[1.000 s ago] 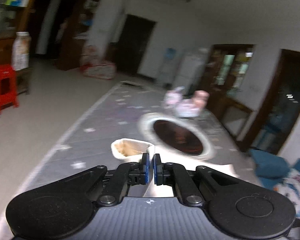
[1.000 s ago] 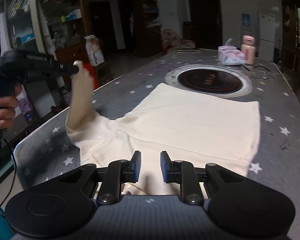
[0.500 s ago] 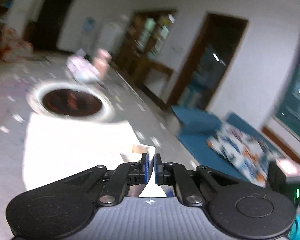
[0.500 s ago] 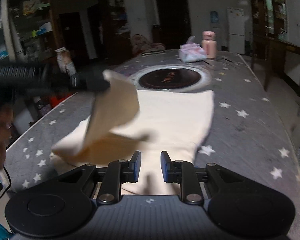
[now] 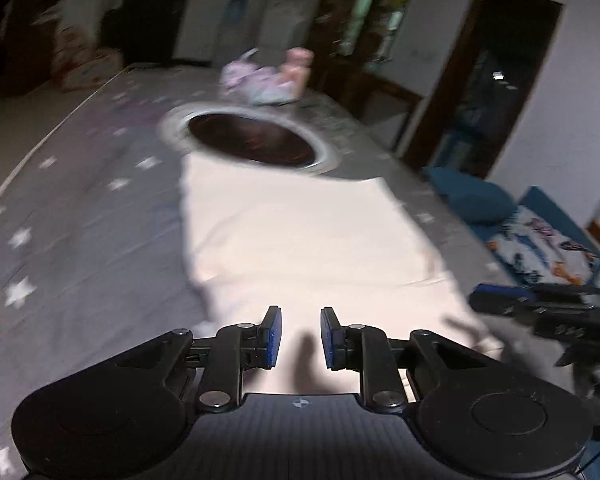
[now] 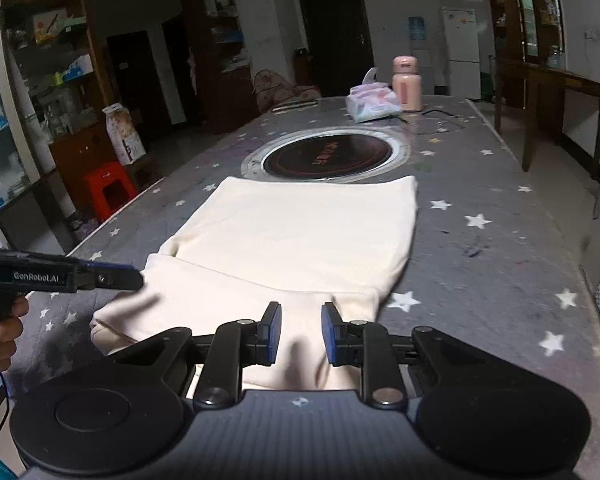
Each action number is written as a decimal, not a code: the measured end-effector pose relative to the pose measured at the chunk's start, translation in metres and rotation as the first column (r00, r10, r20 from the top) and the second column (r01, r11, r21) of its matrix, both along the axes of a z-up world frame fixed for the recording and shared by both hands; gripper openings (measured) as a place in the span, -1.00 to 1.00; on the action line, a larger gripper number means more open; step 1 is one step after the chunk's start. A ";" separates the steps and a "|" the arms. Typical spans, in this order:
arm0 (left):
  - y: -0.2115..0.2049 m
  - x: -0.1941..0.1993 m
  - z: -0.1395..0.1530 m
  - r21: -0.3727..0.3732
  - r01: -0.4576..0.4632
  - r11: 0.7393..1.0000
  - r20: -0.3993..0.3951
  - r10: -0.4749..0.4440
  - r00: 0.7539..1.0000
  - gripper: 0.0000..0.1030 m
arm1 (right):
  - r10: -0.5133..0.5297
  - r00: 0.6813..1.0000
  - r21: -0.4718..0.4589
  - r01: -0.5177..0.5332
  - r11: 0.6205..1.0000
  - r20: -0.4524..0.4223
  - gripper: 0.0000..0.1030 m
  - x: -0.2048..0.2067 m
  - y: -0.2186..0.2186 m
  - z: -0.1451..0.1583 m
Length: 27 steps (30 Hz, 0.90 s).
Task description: Fold clothes
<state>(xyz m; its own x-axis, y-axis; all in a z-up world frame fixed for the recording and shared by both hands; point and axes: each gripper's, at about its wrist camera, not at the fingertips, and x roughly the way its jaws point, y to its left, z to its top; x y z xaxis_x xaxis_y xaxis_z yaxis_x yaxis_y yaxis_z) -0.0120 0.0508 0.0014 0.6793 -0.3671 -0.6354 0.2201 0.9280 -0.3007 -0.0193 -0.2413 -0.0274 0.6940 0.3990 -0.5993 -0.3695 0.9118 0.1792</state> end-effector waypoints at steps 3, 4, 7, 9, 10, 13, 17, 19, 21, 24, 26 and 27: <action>0.011 -0.001 -0.010 0.003 -0.022 1.000 -0.026 0.022 0.999 -0.59 | 0.014 1.000 -0.010 -0.014 1.000 -0.010 -0.59 0.010 0.008 -0.006; 0.015 -0.003 -0.011 0.000 -0.023 1.000 -0.024 0.023 0.999 -0.58 | 0.019 1.000 -0.013 -0.019 1.000 -0.012 -0.59 0.013 0.011 -0.007; 0.017 0.000 -0.009 0.014 -0.037 0.999 -0.022 0.038 0.999 -0.61 | 0.022 0.999 -0.033 -0.023 0.999 -0.030 -0.59 0.023 0.015 -0.015; 0.016 0.003 -0.003 0.013 -0.036 0.999 -0.011 0.036 0.999 -0.62 | 0.012 0.998 -0.038 -0.014 0.999 -0.054 -0.59 0.031 0.014 -0.022; 0.014 0.006 0.000 0.009 -0.025 1.000 0.001 0.025 1.000 -0.61 | 0.010 0.998 -0.038 -0.012 0.999 -0.061 -0.59 0.034 0.014 -0.023; 0.003 0.018 0.007 0.004 0.006 1.000 0.028 -0.006 1.000 -0.56 | 0.022 0.999 -0.048 -0.024 0.999 -0.045 -0.59 0.032 0.016 -0.017; -0.016 0.038 0.000 0.050 0.037 0.998 0.021 -0.038 0.999 -0.56 | 0.034 0.999 -0.059 -0.036 0.998 -0.036 -0.58 0.032 0.019 -0.015; -0.019 0.045 -0.009 0.073 0.040 0.997 0.002 -0.040 0.999 -0.56 | 0.035 0.998 -0.071 -0.038 0.997 -0.044 -0.58 0.034 0.019 -0.018; -0.019 0.046 -0.012 0.080 0.038 0.996 -0.005 -0.038 0.999 -0.56 | 0.031 0.998 -0.077 -0.035 0.996 -0.054 -0.58 0.035 0.017 -0.022; -0.019 0.037 -0.004 0.083 0.048 0.995 0.018 -0.049 0.999 -0.46 | 0.053 0.998 -0.082 -0.055 0.995 -0.034 -0.58 0.024 0.017 -0.013; -0.022 0.025 0.002 0.093 0.078 0.993 0.045 -0.082 0.996 -0.45 | 0.089 0.996 -0.094 -0.091 0.991 -0.020 -0.58 0.014 0.019 -0.007; -0.024 0.019 0.004 0.096 0.098 0.991 0.053 -0.103 0.993 -0.45 | 0.105 0.994 -0.102 -0.107 0.989 -0.023 -0.58 0.008 0.020 -0.006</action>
<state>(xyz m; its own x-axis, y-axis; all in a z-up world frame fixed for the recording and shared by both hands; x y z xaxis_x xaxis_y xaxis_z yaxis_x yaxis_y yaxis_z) 0.0068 0.0271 0.0053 0.6787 -0.3763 -0.6307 0.3281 0.9237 -0.1980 -0.0113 -0.2216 -0.0330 0.6401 0.4056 -0.6524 -0.4630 0.8814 0.0938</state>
